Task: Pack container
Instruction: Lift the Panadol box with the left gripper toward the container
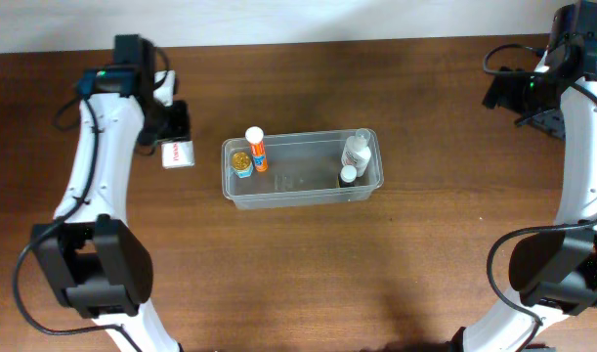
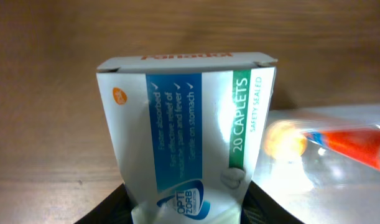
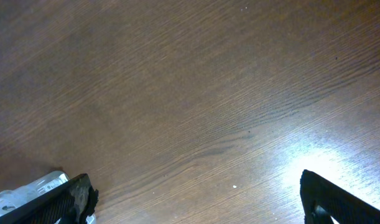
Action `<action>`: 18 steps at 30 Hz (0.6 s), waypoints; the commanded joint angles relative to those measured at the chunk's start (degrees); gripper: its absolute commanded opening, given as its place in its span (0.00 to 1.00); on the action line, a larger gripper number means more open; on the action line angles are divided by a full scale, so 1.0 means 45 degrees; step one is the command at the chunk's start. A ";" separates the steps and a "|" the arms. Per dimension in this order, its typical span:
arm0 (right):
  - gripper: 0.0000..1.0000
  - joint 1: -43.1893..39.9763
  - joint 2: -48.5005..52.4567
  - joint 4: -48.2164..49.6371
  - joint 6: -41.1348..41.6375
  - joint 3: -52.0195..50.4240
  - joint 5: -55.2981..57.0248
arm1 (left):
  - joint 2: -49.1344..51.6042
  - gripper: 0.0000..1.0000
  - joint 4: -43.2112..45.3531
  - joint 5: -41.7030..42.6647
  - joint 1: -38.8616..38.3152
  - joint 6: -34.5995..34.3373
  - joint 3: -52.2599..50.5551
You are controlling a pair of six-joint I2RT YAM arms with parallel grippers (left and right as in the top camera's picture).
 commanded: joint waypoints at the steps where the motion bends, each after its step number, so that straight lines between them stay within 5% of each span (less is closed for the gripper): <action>1: 0.98 -0.0058 -0.0359 0.0000 0.0092 0.0233 0.0117 | 0.0039 0.46 -0.0408 -0.0340 -0.0884 0.1277 0.1069; 18: 0.98 -0.0058 -0.0359 0.0005 0.0092 0.0233 0.0117 | 0.0044 0.46 -0.2603 -0.1287 -0.5819 0.5945 0.2856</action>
